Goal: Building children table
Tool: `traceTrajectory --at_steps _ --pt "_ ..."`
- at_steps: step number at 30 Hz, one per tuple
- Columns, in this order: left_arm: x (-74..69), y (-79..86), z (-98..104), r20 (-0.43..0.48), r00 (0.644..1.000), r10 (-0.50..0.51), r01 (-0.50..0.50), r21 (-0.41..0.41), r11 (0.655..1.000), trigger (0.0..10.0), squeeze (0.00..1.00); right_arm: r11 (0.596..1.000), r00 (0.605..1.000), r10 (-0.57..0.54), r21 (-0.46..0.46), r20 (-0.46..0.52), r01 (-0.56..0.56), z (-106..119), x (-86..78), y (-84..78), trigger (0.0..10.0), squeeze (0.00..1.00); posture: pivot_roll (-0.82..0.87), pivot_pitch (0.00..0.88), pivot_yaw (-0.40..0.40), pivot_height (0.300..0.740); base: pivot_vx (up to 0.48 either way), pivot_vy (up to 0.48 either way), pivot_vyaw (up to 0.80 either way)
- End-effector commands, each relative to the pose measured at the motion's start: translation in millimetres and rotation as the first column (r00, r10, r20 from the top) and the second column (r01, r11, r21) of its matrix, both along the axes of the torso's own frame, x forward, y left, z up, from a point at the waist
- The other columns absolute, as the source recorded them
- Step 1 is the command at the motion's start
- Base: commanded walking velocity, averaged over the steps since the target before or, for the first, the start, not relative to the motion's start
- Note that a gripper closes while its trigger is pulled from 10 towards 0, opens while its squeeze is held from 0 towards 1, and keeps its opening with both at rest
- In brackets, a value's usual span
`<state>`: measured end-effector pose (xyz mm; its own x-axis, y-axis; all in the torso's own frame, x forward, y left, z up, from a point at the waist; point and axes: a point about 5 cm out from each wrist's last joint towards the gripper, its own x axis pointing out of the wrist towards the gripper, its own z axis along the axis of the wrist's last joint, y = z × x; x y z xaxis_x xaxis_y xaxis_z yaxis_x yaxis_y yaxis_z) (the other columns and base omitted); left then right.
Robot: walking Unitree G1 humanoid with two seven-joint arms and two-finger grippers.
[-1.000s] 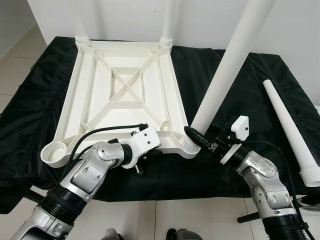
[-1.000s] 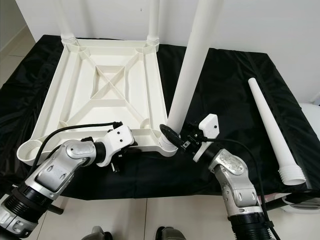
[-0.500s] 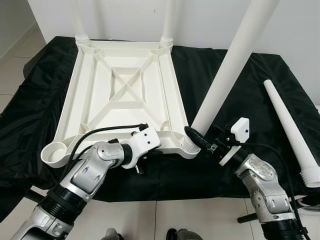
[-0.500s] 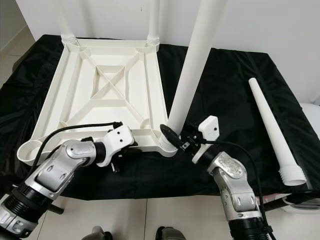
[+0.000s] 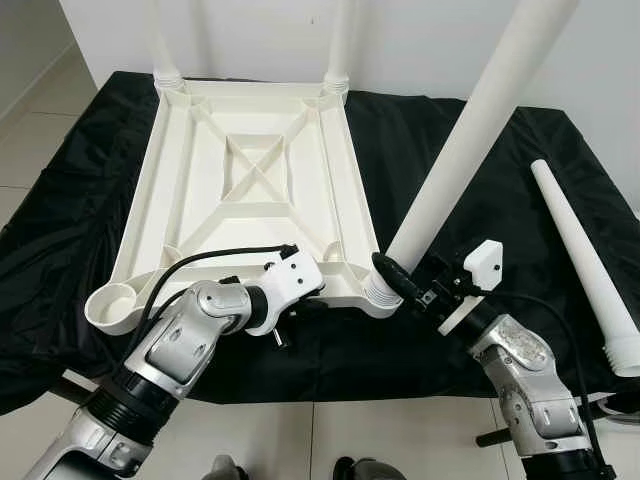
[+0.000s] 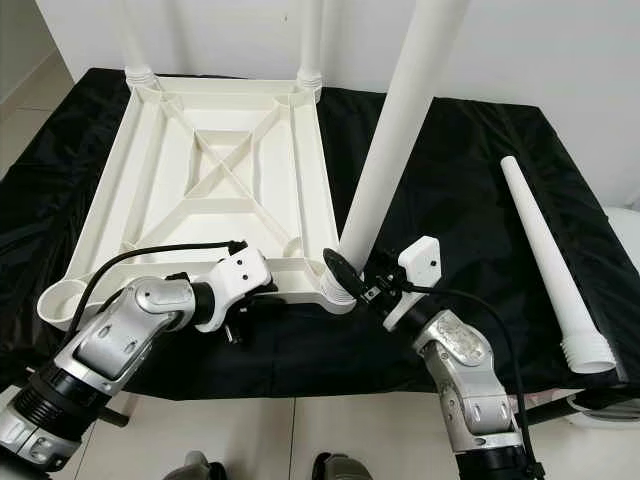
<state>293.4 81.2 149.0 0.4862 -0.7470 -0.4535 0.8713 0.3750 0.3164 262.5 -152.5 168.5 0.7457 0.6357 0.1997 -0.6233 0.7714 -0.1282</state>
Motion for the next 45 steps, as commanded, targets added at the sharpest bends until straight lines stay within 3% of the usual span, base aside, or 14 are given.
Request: traceTrajectory --at_steps 1,6,26,45 --pt "9.0 7.5 10 0.051 0.995 0.081 -0.080 -0.010 0.997 10.0 0.00 1.000 0.997 -0.018 -0.013 -0.071 0.017 -14 -2.5 -1.9 10.0 0.00 -0.06 0.135 -0.017 0.740 0.000 0.000 0.00" --pt "13.8 10.1 12 0.053 0.990 0.128 -0.127 -0.024 0.992 10.0 0.00 0.998 0.997 -0.064 -0.004 -0.045 0.063 -12 -4.2 1.1 10.0 0.00 -0.06 0.133 -0.016 0.740 0.000 0.000 0.00" --pt "16.1 11.5 17 0.056 0.986 0.157 -0.155 -0.035 0.987 10.0 0.00 0.986 0.987 -0.161 0.034 0.000 0.161 -5 -3.3 10.7 10.0 0.00 -0.05 0.131 -0.018 0.740 0.000 0.000 0.00" --pt "14.6 8.9 18 0.053 0.986 0.156 -0.153 -0.042 0.987 10.0 0.00 0.932 0.934 -0.357 0.070 0.014 0.355 0 3.7 13.4 10.0 0.00 -0.05 0.137 -0.019 0.740 0.000 0.000 0.00"
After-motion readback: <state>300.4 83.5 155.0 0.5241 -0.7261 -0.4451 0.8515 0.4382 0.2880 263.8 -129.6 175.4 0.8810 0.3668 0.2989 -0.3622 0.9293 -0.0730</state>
